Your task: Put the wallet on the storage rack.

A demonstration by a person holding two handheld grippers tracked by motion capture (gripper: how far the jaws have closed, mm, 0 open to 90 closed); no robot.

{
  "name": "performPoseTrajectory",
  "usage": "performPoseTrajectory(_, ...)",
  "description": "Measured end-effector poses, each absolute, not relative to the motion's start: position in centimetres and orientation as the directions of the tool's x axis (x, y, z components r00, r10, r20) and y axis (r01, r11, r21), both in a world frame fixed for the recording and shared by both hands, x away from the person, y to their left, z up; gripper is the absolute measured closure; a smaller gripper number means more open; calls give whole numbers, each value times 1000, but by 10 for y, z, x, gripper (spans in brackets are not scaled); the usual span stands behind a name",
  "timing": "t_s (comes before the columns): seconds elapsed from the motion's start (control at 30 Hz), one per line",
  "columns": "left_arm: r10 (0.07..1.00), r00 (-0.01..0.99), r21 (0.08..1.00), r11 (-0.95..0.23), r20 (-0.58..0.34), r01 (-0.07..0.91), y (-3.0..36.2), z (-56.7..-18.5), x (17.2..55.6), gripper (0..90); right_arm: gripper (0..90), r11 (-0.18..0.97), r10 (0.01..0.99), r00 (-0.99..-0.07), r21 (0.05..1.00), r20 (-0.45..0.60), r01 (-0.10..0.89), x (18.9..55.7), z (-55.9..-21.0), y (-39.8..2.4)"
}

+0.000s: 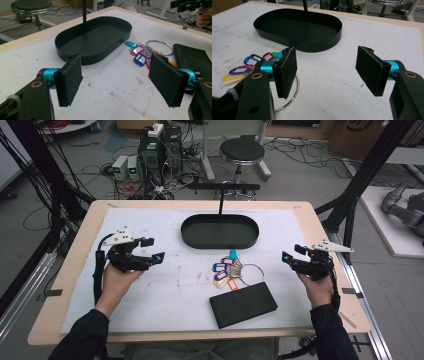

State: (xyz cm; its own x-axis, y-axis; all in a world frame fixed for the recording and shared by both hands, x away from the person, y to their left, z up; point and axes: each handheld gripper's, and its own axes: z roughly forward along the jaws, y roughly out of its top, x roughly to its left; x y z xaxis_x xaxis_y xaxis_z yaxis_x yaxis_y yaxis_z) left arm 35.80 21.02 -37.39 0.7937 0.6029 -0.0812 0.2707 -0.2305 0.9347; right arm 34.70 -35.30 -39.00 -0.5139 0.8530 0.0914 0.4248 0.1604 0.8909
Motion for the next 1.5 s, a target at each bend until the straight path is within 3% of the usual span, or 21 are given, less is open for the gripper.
performPoseTrajectory(0.47, 572, 814, 933, -227, -104, 279, 194, -376, 360, 268, 473, 237, 819, -566, 846, 90, 477, 354, -403, -337)
performPoseTrajectory(0.73, 507, 847, 925, -222, -161, 309, 181, -377, 357, 320, 468, 245, 818, -569, 844, 86, 478, 356, -407, -336)
performPoseTrajectory(1.1, 385, 890, 867, -325, -243, 377, 121, -402, 337, 363, 453, 266, 826, -562, 852, 39, 450, 354, -406, -337)
performPoseTrajectory(1.37, 374, 884, 828, -372, -280, 419, 88, -429, 325, 367, 439, 272, 837, -547, 856, 13, 439, 351, -403, -337)
performPoseTrajectory(1.5, 376, 877, 807, -392, -298, 442, 77, -436, 325, 414, 439, 267, 844, -537, 862, 7, 431, 349, -402, -340)
